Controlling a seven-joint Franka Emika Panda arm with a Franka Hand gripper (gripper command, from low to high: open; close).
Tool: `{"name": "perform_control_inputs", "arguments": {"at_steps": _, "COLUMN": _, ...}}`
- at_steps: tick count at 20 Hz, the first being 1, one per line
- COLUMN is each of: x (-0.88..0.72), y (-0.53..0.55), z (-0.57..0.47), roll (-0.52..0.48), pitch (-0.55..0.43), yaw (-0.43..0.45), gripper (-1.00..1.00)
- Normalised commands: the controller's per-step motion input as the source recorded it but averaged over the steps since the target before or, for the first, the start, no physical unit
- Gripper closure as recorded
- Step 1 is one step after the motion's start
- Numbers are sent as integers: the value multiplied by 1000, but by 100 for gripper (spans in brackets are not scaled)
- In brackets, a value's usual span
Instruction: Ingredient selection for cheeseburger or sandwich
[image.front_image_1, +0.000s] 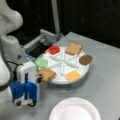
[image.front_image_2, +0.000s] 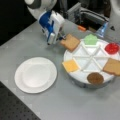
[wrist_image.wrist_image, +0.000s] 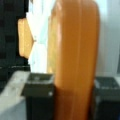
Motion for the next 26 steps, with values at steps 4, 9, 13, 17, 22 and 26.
{"name": "perform_control_inputs", "arguments": {"at_steps": 4, "x": 187, "y": -222, "z": 281, "roll": -49, "pitch": 189, "yaw": 294, "gripper": 100}}
{"name": "perform_control_inputs", "arguments": {"at_steps": 9, "x": 264, "y": -168, "z": 300, "roll": -212, "pitch": 158, "yaw": 285, "gripper": 100}}
{"name": "perform_control_inputs", "arguments": {"at_steps": 13, "x": 292, "y": -108, "z": 295, "roll": -336, "pitch": 116, "yaw": 236, "gripper": 100}}
{"name": "perform_control_inputs", "arguments": {"at_steps": 17, "x": 313, "y": -16, "z": 265, "roll": -392, "pitch": 104, "yaw": 129, "gripper": 100}}
{"name": "perform_control_inputs", "arguments": {"at_steps": 22, "x": 237, "y": 88, "z": 214, "roll": -425, "pitch": 114, "yaw": 60, "gripper": 100}}
{"name": "perform_control_inputs", "arguments": {"at_steps": 26, "x": 116, "y": 134, "z": 186, "roll": -654, "pitch": 92, "yaw": 6, "gripper": 100}}
